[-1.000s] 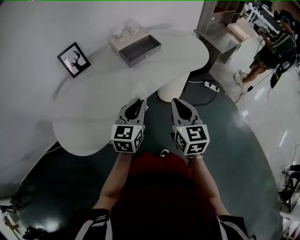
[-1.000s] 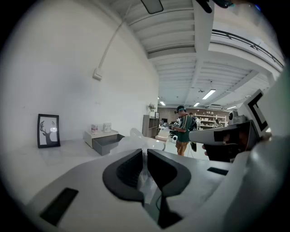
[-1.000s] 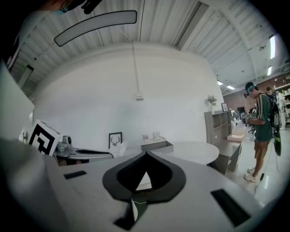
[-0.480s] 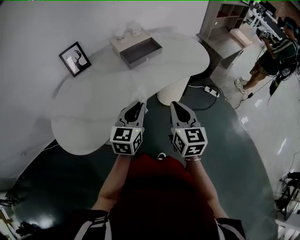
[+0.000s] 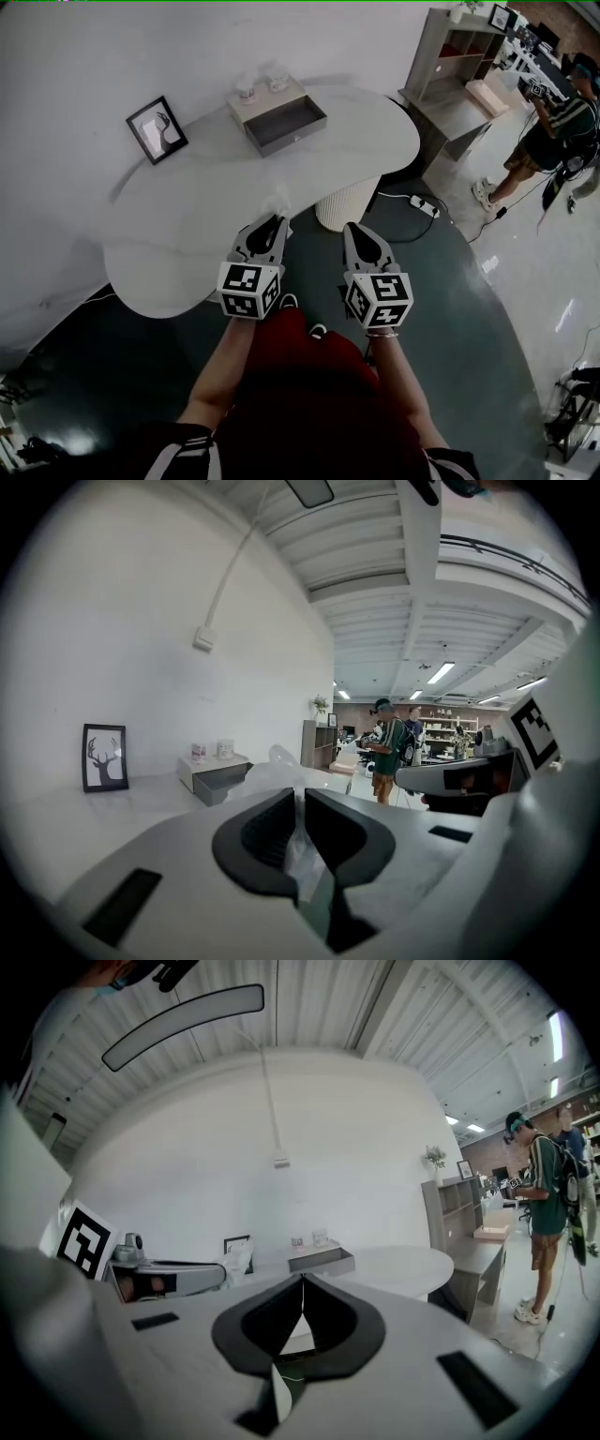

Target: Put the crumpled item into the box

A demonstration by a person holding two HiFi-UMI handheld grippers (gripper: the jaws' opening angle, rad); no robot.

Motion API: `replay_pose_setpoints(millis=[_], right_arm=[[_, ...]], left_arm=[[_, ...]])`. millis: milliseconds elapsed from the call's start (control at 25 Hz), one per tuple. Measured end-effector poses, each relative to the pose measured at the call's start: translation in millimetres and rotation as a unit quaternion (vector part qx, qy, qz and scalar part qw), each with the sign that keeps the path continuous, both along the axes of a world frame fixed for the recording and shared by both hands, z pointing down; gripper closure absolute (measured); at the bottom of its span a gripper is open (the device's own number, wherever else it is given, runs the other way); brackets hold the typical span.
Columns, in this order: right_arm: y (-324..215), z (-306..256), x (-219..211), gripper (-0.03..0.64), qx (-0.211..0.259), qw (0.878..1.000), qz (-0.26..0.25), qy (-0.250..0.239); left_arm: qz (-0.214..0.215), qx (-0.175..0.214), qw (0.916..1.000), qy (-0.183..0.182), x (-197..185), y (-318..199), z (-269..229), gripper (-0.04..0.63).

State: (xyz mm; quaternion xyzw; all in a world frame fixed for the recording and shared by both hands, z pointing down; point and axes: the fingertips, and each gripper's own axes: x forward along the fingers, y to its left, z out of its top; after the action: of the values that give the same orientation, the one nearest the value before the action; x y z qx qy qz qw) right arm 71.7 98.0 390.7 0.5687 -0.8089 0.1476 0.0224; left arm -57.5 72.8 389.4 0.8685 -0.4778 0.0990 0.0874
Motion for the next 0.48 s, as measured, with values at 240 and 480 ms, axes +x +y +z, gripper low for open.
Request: replay_pose_setpoints(millis=[240, 480], right_arm=[[-21, 2, 4, 0.601, 0.000, 1.000, 0.003, -0.009], [-50, 7, 14, 0.601, -0.006, 1.000, 0.010, 0.000]], left_arm=[[-0.011, 0.000, 0.9999, 0.000, -8, -28, -3, 0.542], [-0.022, -0.013, 0.9997, 0.005, -12, -66, 9, 0.543]])
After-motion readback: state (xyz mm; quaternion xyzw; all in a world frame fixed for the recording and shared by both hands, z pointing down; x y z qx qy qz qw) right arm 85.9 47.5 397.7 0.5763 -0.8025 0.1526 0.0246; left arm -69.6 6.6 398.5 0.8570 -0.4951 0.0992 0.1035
